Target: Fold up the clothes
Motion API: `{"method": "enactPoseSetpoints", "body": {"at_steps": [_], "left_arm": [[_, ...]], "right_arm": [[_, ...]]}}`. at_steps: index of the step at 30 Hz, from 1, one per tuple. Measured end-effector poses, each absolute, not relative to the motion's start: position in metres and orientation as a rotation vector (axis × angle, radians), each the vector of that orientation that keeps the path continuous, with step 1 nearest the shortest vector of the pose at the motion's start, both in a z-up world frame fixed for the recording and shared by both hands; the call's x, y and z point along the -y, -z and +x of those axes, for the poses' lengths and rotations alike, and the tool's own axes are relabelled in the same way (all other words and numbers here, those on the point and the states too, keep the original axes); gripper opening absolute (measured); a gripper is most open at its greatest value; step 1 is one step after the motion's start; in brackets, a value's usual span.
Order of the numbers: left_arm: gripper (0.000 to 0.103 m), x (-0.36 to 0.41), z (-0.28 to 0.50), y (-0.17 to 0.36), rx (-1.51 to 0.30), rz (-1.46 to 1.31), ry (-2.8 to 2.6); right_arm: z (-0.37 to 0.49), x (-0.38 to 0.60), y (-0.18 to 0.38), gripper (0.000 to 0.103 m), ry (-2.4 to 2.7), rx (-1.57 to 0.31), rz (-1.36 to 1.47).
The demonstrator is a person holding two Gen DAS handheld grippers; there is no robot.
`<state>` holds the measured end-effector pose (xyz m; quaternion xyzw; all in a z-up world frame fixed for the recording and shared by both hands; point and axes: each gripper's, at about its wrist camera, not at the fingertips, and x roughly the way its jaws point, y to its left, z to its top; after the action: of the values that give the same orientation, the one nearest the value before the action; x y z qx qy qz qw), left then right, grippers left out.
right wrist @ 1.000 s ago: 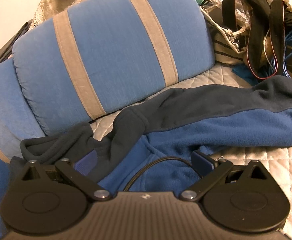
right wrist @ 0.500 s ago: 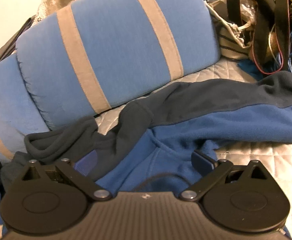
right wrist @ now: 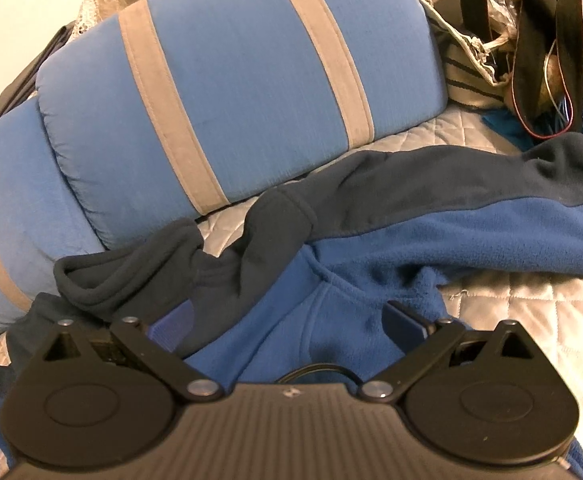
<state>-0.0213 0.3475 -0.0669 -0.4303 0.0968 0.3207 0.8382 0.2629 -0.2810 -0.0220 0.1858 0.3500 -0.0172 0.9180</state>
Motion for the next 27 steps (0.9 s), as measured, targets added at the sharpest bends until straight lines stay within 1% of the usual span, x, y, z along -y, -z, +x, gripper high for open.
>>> {"method": "enactPoseSetpoints", "body": {"at_steps": [1,3,4,5,6,7,8,10,19,24,25,26,27], "left_arm": [[0.011,-0.350,-0.018,0.070,-0.203,-0.961,-0.654],[0.012,-0.353,-0.011,0.074,-0.207,-1.045,-0.610],[0.018,-0.354,-0.007,0.076,-0.214,-1.078,-0.589],[0.029,-0.353,-0.002,0.077,-0.225,-1.101,-0.570],[0.034,-0.352,0.003,0.078,-0.236,-1.121,-0.554],[0.046,-0.350,0.009,0.080,-0.247,-1.141,-0.537],[0.051,-0.348,0.013,0.081,-0.261,-1.159,-0.526],[0.053,-0.346,0.022,0.082,-0.287,-1.168,-0.537],[0.052,-0.337,0.039,0.086,-0.407,-1.312,-0.540],[0.051,-0.345,0.050,0.085,-0.381,-1.305,-0.567],[0.043,-0.347,0.053,0.085,-0.381,-1.295,-0.579],[0.020,-0.349,0.056,0.084,-0.382,-1.286,-0.591],[0.014,-0.351,0.057,0.084,-0.394,-1.284,-0.609]], "right_arm": [[0.263,0.281,0.022,0.103,0.033,-0.721,0.380],[0.263,0.280,0.023,0.103,0.033,-0.724,0.378],[0.263,0.281,0.023,0.103,0.033,-0.725,0.379],[0.263,0.281,0.023,0.103,0.034,-0.726,0.379],[0.263,0.281,0.023,0.103,0.035,-0.728,0.380],[0.264,0.281,0.024,0.103,0.036,-0.730,0.381],[0.264,0.281,0.024,0.103,0.037,-0.733,0.382],[0.265,0.281,0.025,0.103,0.037,-0.739,0.386],[0.266,0.283,0.027,0.103,0.036,-0.753,0.401],[0.266,0.284,0.028,0.103,0.032,-0.757,0.403],[0.266,0.284,0.028,0.103,0.033,-0.758,0.403],[0.266,0.284,0.028,0.103,0.033,-0.761,0.407],[0.267,0.285,0.029,0.103,0.033,-0.764,0.413]]}}
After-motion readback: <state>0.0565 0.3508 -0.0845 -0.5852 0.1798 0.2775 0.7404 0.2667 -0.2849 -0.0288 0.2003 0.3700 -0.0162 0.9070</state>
